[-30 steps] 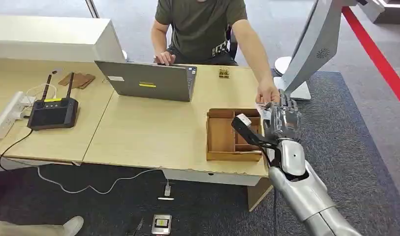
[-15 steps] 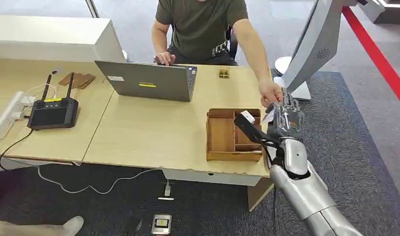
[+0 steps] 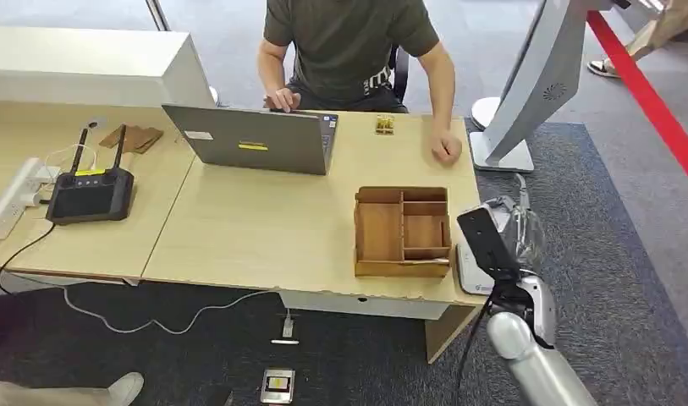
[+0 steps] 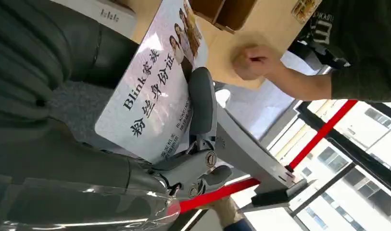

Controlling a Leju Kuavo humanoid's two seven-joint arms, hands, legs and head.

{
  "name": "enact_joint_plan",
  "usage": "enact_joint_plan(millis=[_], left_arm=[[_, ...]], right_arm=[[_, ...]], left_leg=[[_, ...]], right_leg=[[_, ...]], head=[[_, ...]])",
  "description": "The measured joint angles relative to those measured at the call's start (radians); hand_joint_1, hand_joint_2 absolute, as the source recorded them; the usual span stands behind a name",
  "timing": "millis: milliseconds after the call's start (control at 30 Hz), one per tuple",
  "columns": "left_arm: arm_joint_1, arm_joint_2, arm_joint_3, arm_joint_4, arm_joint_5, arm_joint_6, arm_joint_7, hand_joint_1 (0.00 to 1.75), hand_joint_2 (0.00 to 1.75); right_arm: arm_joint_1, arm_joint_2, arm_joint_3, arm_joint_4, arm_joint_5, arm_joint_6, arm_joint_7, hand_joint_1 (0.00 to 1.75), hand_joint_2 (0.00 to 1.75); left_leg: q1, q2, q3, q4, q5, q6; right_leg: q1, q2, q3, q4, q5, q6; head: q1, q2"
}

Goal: Pass the card to the sensor for recognition and then transmit it.

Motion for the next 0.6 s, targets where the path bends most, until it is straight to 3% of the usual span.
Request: enact_joint_plan(millis=[333, 600], left_arm=[[0.041, 0.011, 0.028, 0.001, 0.070, 0.031, -0.044, 0.00, 1.75], [0.056, 0.016, 0.041, 0.001, 0.110, 0.050, -0.055, 0.00, 1.75]], right_arm=[[0.015, -0.022, -0.010, 0.042, -0.160, -0.037, -0.093, 1.75, 1.75], [-0.019, -0.022, -0.002, 0.220, -0.250, -0.037, -0.153, 1.75, 1.75]], left_leg=[[0.000, 0.001, 0.000, 0.000, 0.000, 0.000], [0.000, -0.001, -0.001, 0.000, 0.000, 0.000]], right_leg=[[0.000, 0.000, 0.000, 0.000, 0.000, 0.000], [0.000, -0.001, 0.000, 0.000, 0.000, 0.000]], head=[[0.000, 0.000], [0.000, 0.000]])
